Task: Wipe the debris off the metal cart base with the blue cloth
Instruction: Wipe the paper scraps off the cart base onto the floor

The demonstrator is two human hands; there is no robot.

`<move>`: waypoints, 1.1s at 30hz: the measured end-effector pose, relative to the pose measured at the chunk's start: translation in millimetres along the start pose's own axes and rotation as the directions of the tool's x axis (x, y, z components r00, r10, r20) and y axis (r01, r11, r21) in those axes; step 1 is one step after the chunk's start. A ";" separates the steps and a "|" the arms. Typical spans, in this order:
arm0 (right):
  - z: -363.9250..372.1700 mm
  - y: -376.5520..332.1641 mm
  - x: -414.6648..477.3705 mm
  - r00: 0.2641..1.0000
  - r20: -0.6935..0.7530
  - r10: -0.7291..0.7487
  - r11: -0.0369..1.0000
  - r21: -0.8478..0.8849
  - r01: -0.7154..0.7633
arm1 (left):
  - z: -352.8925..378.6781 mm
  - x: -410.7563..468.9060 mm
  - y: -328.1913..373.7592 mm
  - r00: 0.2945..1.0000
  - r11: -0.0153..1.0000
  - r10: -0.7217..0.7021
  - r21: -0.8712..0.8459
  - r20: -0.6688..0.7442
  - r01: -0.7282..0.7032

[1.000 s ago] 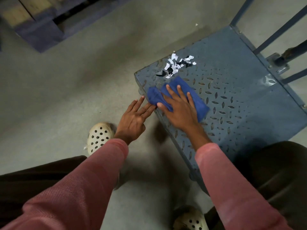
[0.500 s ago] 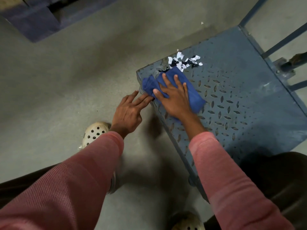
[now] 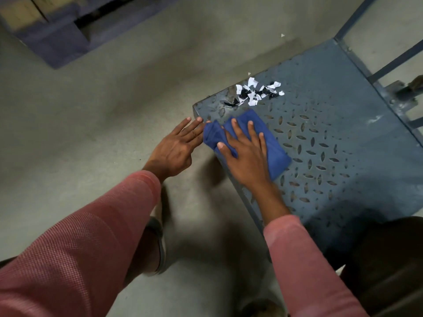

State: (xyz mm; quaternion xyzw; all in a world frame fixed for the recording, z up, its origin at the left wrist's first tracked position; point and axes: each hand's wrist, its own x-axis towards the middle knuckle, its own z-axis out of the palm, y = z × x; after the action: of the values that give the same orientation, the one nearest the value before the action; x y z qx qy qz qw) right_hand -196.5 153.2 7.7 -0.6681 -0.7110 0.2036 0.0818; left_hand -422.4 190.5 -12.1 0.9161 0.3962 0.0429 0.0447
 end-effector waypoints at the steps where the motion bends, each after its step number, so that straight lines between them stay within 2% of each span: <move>1: -1.3 -1.2 9.5 1.000 0.007 0.000 1.000 0.006 0.000 | 1.2 -0.3 -0.5 1.000 1.000 0.001 0.005 0.004 -0.001; 6: -10.3 3.6 20.5 0.998 0.056 0.000 1.000 0.020 -0.001 | 6.7 0.4 2.7 0.999 0.999 -0.030 -0.032 0.019 0.031; 12: 2.5 0.2 -22.4 0.987 -0.040 0.153 0.986 -0.059 -0.155 | 14.8 1.4 12.3 0.994 0.993 -0.104 -0.062 0.019 0.105; 16: 6.1 -18.5 15.7 0.996 -0.011 0.087 0.994 -0.071 -0.088 | 19.5 0.2 16.2 0.990 0.989 -0.140 -0.035 0.033 0.141; 22: 0.3 -20.0 59.3 0.998 0.019 0.060 0.995 -0.077 -0.059 | 18.5 1.9 23.5 0.964 0.979 -0.206 0.039 0.166 0.202; 26: 4.2 -14.3 21.9 1.000 -0.025 0.018 1.000 0.008 -0.018 | 19.8 1.4 23.5 0.977 0.982 -0.190 0.006 0.098 0.190; 29: 13.0 -10.8 -18.9 0.999 -0.037 -0.007 0.999 -0.043 0.006 | 21.8 0.9 23.6 0.981 0.981 -0.187 -0.047 0.051 0.190; 33: 20.9 -13.4 -28.6 0.996 -0.080 0.036 0.997 -0.059 -0.041 | 21.2 2.2 25.1 0.977 0.976 -0.205 -0.060 0.051 0.208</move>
State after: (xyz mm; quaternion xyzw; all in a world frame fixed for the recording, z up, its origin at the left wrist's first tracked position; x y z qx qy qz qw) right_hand -214.2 120.9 -1.4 -0.6913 -0.7001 0.1571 0.0855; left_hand -400.4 174.0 -30.1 0.8688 0.4865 0.0306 0.0876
